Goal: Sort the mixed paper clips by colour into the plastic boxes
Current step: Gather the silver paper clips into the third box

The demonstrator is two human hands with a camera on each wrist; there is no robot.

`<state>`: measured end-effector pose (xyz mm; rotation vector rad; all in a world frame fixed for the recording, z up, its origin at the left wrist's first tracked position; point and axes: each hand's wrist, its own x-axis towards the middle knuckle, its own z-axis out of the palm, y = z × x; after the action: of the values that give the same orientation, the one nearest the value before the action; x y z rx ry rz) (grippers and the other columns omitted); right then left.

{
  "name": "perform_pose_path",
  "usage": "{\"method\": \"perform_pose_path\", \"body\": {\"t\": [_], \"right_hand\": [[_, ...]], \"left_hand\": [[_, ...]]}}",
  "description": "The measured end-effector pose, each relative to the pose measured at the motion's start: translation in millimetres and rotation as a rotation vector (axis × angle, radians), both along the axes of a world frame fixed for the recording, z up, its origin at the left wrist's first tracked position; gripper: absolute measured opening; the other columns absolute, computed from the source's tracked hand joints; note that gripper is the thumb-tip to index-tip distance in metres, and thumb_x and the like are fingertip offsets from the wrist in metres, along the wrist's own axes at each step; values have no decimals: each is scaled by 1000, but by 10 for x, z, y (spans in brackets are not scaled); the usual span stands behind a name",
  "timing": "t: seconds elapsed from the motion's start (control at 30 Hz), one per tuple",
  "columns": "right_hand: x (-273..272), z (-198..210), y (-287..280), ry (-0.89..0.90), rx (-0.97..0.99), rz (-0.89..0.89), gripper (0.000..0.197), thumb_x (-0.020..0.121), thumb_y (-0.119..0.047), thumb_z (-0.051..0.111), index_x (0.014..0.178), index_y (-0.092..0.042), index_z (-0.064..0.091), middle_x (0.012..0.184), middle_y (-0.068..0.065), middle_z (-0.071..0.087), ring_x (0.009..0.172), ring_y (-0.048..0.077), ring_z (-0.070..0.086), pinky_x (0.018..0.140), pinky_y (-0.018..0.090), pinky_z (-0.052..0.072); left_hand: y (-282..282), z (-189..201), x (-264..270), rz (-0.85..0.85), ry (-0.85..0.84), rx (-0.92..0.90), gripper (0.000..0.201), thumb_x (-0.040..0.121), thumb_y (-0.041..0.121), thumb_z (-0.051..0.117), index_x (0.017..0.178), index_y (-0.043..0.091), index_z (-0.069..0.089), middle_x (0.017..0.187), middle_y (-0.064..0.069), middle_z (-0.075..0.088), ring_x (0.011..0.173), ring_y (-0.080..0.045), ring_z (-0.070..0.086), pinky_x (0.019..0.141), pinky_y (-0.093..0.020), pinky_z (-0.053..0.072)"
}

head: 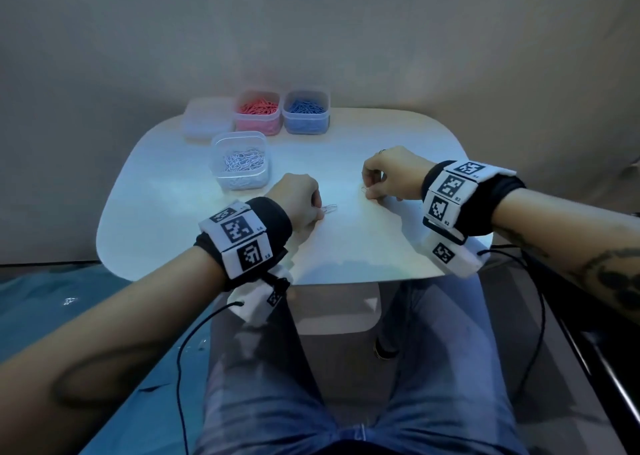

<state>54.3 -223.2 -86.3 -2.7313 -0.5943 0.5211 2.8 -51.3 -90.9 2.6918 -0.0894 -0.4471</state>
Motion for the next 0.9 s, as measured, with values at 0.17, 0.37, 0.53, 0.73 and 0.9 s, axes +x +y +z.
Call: {"method": "perform_pose_path", "body": {"t": [0.17,0.37,0.53,0.73,0.9], "right_hand": [[3,20,-66,-4,73,-90,18,81,-29,69,84,-14,60,85,1,59,79,16,51,70,24,38],[-55,46,-29,27,-95,-89,17,81,-26,69,79,-12,60,81,4,61,71,18,53,62,28,44],[-75,65,113,43,-190,-124,13,85,-9,59,93,1,64,80,10,58,60,22,51,50,23,38],[-106,41,216,39,-308,-141,36,86,-3,49,54,-9,35,54,7,36,48,20,33,46,25,27],[-134,-12,175,14,-272,-168,22,87,-6,47,66,-7,49,70,11,52,72,30,52,59,28,40]], "left_hand": [[-90,-27,-33,-145,-88,324,17,92,11,48,96,0,60,102,-16,61,88,-33,59,65,-29,39],[-5,205,54,-124,-48,197,16,91,8,48,90,0,62,89,-17,62,79,-33,61,56,-29,44],[680,535,235,279,-151,-262,21,91,7,53,70,9,55,68,-4,57,59,-11,54,40,-8,45],[940,437,410,140,-192,245,15,88,16,60,97,11,71,98,-6,67,87,-24,60,73,-28,47],[979,445,394,188,-349,262,23,89,27,58,111,24,65,112,-6,60,105,-25,54,86,-34,43]]}}
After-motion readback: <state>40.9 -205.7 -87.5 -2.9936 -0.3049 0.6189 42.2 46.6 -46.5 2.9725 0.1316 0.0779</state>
